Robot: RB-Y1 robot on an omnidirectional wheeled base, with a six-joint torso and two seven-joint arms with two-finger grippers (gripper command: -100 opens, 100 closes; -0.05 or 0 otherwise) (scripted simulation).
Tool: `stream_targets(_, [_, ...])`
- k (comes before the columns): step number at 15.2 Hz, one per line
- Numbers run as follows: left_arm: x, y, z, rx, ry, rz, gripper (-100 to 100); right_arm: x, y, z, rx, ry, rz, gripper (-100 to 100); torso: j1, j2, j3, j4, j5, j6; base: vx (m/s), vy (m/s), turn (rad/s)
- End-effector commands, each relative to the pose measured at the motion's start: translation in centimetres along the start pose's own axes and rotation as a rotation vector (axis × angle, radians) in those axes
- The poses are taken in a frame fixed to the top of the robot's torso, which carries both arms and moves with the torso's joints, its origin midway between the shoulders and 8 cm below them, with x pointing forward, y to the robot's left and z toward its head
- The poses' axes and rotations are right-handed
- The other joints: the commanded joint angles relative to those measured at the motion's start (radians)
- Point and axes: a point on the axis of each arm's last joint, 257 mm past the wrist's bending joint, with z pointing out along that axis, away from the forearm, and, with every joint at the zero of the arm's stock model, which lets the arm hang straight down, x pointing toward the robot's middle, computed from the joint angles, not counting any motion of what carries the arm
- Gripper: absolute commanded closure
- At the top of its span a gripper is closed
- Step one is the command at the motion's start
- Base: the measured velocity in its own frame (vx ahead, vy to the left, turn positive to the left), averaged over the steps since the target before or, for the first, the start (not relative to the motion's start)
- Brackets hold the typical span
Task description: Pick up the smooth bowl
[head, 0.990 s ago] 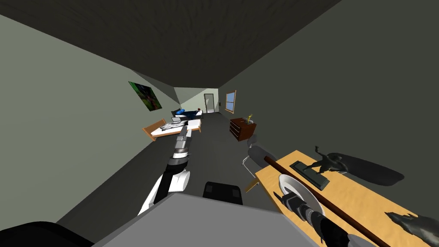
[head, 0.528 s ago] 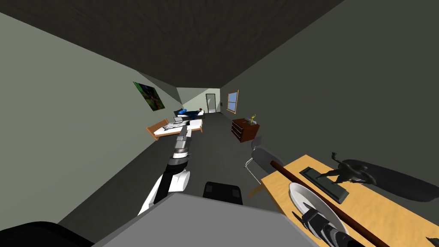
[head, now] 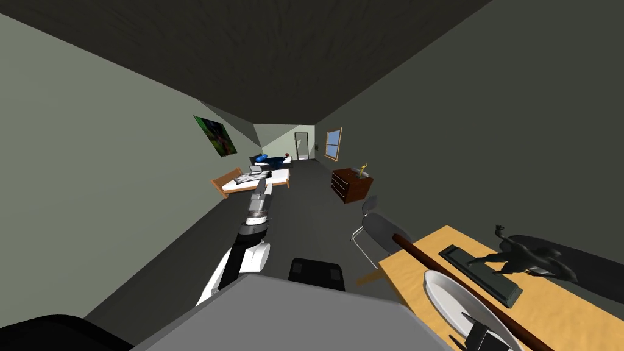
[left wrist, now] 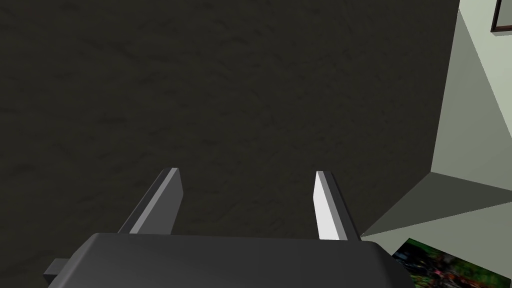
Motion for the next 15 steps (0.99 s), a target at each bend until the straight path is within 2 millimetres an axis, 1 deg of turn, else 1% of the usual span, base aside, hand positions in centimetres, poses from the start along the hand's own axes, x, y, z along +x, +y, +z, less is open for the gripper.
stream_targets(1, [0.0, 0.0, 0.0, 0.000, 0.000, 0.000, 0, 0.0, 0.0, 0.0, 0.000, 0.000, 0.000, -100, 0.000, 0.000, 0.000, 0.000, 0.000, 0.000, 0.019, 0.025, 0.012])
stream_targets(2, [0.0, 0.0, 0.0, 0.000, 0.000, 0.000, 0, 0.4, 0.9, 0.6, 0.003, 0.008, 0.006, -100, 0.000, 0.001, 0.000, 0.000, 0.000, 0.000, 0.010, -0.021, 0.058])
stream_targets(4, [0.0, 0.0, 0.0, 0.000, 0.000, 0.000, 0, 0.6, 1.8, 1.3, 0.005, 0.011, 0.017, -100, -0.005, 0.001, 0.001, 0.000, -0.001, 0.000, 0.003, -0.071, 0.116])
stream_targets(5, [0.0, 0.0, 0.0, 0.000, 0.000, 0.000, 0, 0.6, 2.1, 1.4, 0.005, 0.012, 0.020, -100, -0.007, 0.002, 0.001, 0.000, -0.002, 0.000, 0.000, -0.078, 0.092])
stream_targets(6, [0.0, 0.0, 0.0, 0.000, 0.000, 0.000, 0, 0.4, 1.7, 1.1, 0.004, 0.010, 0.015, -100, -0.008, 0.002, 0.001, 0.001, -0.002, 0.000, 0.000, -0.045, 0.035])
stream_targets(7, [0.0, 0.0, 0.0, 0.000, 0.000, 0.000, 0, 0.4, 1.8, 1.2, 0.005, 0.010, 0.016, 100, -0.007, 0.002, 0.001, 0.001, -0.002, 0.000, 0.001, -0.017, 0.005])
stream_targets(11, [0.0, 0.0, 0.0, 0.000, 0.000, 0.000, 0, 0.5, 1.9, 1.2, 0.001, 0.010, 0.015, 100, -0.006, 0.001, 0.001, 0.001, -0.002, -0.001, -0.001, -0.002, -0.003])
stream_targets(12, [0.0, 0.0, 0.0, 0.000, 0.000, 0.000, 0, 0.4, 0.7, 0.5, 0.002, 0.007, 0.003, 100, -0.007, 0.001, 0.001, 0.001, -0.002, -0.001, -0.006, 0.040, -0.098])
stream_targets(13, [0.0, 0.0, 0.0, 0.000, 0.000, 0.000, 0, 0.3, 0.2, 0.1, 0.001, 0.006, -0.002, 100, -0.005, 0.001, 0.001, 0.001, -0.001, -0.001, -0.005, 0.079, -0.146])
stream_targets(14, [0.0, 0.0, 0.0, 0.000, 0.000, 0.000, 0, 0.3, 0.0, 0.0, 0.000, 0.005, -0.005, 100, -0.003, 0.001, 0.001, 0.000, 0.000, 0.000, 0.000, 0.085, -0.123])
stream_targets(15, [0.0, 0.0, 0.0, 0.000, 0.000, 0.000, 0, 0.5, 0.3, 0.3, 0.004, 0.007, 0.001, 100, -0.001, 0.001, 0.001, 0.000, 0.000, -0.001, -0.001, 0.049, -0.053])
